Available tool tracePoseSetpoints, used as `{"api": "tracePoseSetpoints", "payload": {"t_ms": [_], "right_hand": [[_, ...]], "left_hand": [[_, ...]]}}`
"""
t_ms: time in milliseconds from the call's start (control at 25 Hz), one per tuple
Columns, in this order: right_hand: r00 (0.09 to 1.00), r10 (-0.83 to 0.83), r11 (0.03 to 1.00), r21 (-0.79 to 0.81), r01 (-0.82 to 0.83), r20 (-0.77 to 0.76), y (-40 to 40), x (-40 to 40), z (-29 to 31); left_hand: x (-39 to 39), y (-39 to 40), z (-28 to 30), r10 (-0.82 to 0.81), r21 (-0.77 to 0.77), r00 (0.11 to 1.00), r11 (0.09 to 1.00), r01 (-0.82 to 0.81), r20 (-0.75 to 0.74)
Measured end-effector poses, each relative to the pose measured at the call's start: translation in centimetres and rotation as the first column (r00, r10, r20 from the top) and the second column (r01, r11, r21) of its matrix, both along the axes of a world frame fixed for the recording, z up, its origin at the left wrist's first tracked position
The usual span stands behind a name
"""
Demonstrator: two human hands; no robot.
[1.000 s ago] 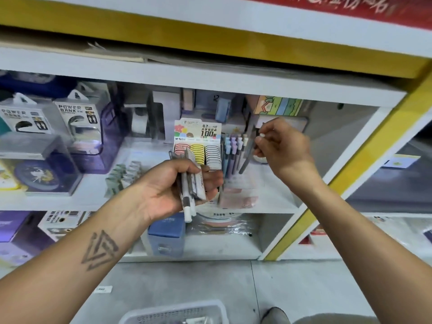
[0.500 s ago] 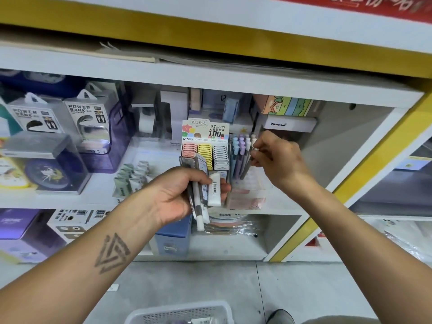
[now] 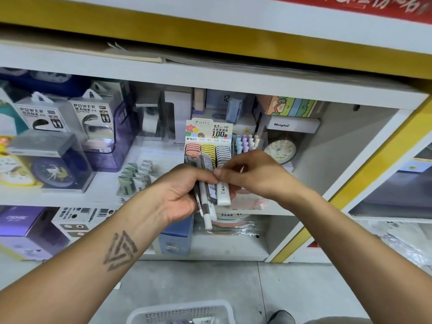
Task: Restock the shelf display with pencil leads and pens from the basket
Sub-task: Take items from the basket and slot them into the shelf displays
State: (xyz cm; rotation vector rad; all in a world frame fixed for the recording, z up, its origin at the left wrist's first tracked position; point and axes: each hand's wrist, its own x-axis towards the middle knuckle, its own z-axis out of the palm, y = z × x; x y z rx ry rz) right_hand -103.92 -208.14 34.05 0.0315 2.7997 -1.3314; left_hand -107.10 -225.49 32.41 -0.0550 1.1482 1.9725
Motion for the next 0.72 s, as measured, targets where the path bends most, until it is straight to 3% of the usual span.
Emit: {"api": "tracePoseSetpoints", "payload": {"t_ms": [160,280,360,520,720], "right_hand": [[0.989,-0.066,0.937,-0.332,0.108,0.135,0.0,-0.1,0.3],[0.992,-0.056,0.746,-0.656,0.114,0.109,1.0,-0.3,1.2],[0.996,-0.06,0.644,-0.76,0.084,0.06,1.5,-0.5,1.8],[0.999,-0.026,0.664,-0.748,-0.002,-0.025,1.4,-1.0,2.3],[0.987,-0.056,0.902,-0.431,-0.016,-0.153,0.4,-1.6,1.7]], "left_hand": [[0.0,-0.3,0.3,0.002,0.029,1.0,1.0,-0.002,0.023],[-0.4,-0.9,0.4,0.013,0.045,0.999,0.999,-0.015,0.044],[-0.9,-1.4,0.2,0.056,-0.002,0.997,0.998,-0.056,0.056],[-1.4,-2.3,0.3,0.108,-0.087,0.993,0.991,-0.104,0.038],[-2.1,-3.6,0.8,0.122,-0.078,0.992,0.99,-0.118,0.043]]}}
